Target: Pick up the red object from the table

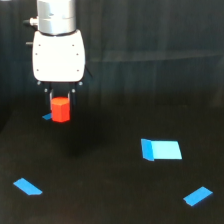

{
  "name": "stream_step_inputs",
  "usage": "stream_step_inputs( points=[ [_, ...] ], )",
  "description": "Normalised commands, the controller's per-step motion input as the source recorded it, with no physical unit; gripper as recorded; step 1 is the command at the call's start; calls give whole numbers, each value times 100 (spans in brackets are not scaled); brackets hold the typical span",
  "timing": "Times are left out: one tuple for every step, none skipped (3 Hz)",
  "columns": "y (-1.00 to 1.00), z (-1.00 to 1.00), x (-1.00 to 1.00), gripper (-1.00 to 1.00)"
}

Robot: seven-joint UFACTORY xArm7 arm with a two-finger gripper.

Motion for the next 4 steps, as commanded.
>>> stream_step_inputs(
  points=[
    [5, 15, 4, -100],
    [18, 16, -13, -93],
    [4, 3, -2, -97],
    [24, 8, 13, -100]
  ],
)
